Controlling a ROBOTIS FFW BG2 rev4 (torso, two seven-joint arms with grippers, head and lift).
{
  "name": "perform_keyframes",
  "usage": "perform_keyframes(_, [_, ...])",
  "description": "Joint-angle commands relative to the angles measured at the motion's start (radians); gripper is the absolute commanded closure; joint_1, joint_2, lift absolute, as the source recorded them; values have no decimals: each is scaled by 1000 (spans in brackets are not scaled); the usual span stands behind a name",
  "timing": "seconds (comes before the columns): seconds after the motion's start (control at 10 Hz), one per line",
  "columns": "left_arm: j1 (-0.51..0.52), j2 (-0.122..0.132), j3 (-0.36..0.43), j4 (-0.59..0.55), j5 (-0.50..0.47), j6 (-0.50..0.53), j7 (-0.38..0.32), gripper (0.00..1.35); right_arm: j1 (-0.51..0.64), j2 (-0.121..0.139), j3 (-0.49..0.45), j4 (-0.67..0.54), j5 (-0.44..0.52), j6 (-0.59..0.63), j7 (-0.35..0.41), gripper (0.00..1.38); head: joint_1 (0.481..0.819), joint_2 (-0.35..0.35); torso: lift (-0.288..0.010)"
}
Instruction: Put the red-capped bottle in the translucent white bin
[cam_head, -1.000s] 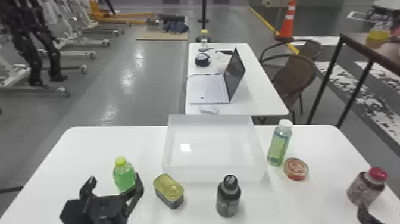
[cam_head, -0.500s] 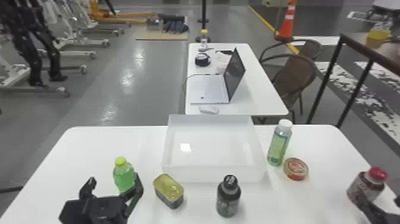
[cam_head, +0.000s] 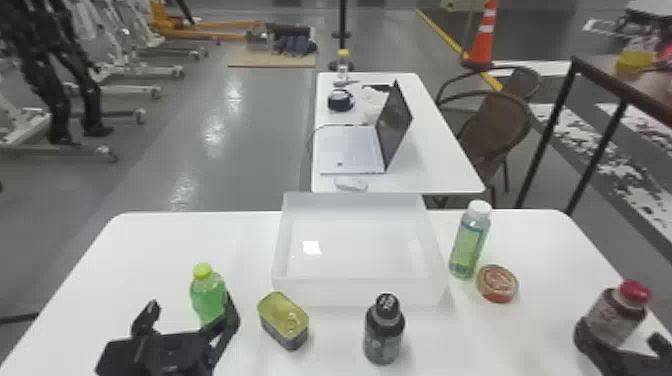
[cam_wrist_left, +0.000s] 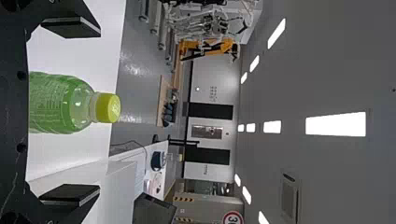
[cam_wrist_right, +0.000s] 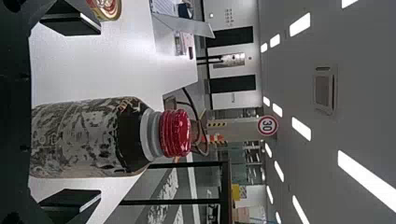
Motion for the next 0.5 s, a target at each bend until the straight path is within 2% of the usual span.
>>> perform_keyframes(0.0, [0,1,0,0,2,-1,0,124,22,13,-1,-26,6,1,-44,42,549,0,-100])
perform_keyframes(0.2, [0,1,0,2,4,-1,0,125,33,16,-1,-38,12,0,-83,44,549,0,-100])
perform_keyframes(0.4, [1,3,0,3,7,-3,0,125,2,-10,2,9,-6,1,-74,93,549,0,-100])
